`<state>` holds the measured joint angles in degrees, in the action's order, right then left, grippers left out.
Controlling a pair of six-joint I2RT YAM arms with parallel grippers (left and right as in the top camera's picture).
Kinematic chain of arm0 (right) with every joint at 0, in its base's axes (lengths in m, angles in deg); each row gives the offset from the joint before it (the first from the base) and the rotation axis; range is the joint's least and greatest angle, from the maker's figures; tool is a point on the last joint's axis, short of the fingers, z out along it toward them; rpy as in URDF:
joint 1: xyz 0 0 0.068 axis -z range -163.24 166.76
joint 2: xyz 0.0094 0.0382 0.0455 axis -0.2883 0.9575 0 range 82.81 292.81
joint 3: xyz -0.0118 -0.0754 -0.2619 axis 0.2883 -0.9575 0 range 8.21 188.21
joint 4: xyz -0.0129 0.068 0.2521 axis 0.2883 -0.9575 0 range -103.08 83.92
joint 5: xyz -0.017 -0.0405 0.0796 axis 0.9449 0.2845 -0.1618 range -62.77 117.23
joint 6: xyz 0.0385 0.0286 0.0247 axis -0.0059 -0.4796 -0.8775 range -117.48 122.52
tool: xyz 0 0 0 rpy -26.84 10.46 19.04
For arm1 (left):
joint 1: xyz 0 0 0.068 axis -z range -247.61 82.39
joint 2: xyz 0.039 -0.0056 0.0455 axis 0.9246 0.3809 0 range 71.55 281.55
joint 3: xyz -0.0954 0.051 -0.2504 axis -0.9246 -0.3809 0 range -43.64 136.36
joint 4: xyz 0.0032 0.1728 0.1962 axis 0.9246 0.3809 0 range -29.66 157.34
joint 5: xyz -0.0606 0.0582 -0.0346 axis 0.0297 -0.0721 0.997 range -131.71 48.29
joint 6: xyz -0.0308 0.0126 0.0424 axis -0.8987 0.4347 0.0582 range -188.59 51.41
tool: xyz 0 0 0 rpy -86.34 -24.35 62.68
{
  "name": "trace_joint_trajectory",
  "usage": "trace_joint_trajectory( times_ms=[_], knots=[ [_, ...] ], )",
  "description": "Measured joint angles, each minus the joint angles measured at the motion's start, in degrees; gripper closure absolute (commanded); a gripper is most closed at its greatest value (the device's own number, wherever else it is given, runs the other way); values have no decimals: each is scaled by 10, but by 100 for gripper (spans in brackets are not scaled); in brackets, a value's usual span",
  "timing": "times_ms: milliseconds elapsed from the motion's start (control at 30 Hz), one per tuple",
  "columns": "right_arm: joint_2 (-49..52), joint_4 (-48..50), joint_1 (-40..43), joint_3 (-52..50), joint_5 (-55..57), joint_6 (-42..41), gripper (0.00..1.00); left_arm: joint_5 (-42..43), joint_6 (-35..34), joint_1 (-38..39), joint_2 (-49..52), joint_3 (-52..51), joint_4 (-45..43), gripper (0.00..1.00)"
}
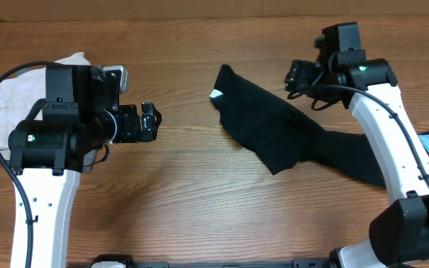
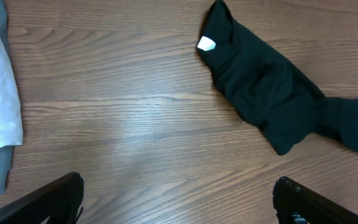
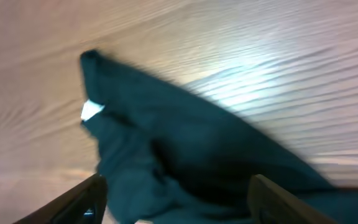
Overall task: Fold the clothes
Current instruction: 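Reach the left gripper to the black T-shirt and pinch its edge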
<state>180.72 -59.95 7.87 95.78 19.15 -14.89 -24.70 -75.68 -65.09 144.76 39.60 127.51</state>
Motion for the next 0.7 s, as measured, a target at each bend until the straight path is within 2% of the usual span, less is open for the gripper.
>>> trace_joint_trajectory(
  times_ms=[233,333,433,467,600,633,667,700],
  knots=[
    [44,0,-51,-79,-81,51,31,0,0,0,0,0,1,0],
    [55,28,-75,-118,-94,64,32,0,0,0,0,0,1,0],
    [56,71,-91,-147,-100,89,51,0,0,0,0,0,0,0],
    [56,77,-94,-150,-100,97,51,0,0,0,0,0,-1,0],
    [56,91,-97,-153,-105,103,32,0,0,0,1,0,-1,0],
    [56,94,-96,-153,-106,105,33,0,0,0,2,0,-1,0],
    [56,97,-96,-153,-106,110,40,0,0,0,3,0,-1,0],
    [56,101,-96,-153,-106,114,55,0,0,0,5,0,-1,0]
  ],
)
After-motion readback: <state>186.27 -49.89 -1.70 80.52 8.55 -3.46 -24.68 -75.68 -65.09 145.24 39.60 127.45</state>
